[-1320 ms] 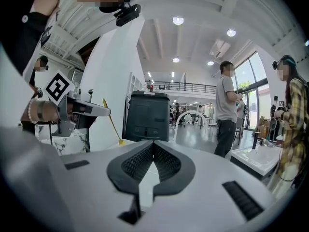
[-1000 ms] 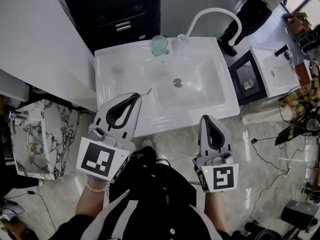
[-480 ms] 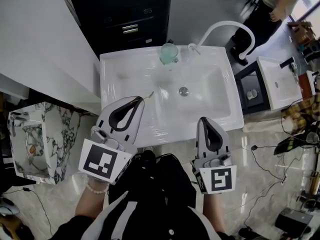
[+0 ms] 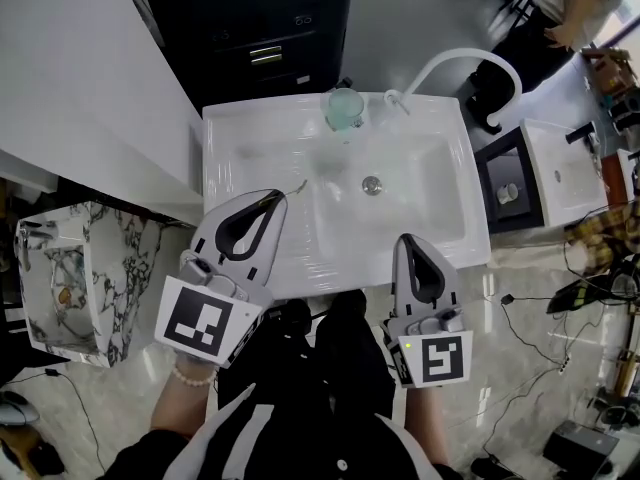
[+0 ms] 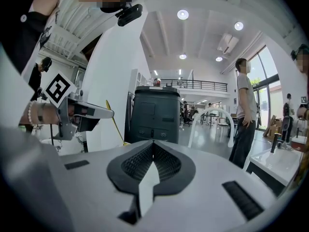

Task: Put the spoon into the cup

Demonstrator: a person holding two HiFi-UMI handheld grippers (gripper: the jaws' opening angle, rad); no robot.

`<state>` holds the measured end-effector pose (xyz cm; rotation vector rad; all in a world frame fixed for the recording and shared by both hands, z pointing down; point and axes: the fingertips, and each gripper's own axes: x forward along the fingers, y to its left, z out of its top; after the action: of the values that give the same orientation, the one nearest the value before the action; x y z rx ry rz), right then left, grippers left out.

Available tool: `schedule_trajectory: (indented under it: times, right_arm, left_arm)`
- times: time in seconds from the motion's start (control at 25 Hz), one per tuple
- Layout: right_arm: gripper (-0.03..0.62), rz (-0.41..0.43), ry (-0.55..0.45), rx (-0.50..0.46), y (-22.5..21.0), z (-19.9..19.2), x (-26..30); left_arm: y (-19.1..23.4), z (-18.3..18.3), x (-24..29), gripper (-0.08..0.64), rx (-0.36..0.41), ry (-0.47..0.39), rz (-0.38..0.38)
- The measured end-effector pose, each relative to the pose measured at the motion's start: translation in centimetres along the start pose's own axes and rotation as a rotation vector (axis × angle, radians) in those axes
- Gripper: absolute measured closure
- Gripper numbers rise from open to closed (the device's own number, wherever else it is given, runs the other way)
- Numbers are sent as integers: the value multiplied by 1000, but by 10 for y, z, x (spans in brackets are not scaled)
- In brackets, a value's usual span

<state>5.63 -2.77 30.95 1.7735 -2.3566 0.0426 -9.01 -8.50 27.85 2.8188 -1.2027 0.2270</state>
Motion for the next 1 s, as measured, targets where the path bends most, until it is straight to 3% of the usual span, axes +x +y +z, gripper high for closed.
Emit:
schedule_trajectory:
  times: [1.0]
  right_arm:
    - [592,192,2,-7,-67,2,57]
  left_arm:
    - [14,20,66,554,8,10,189]
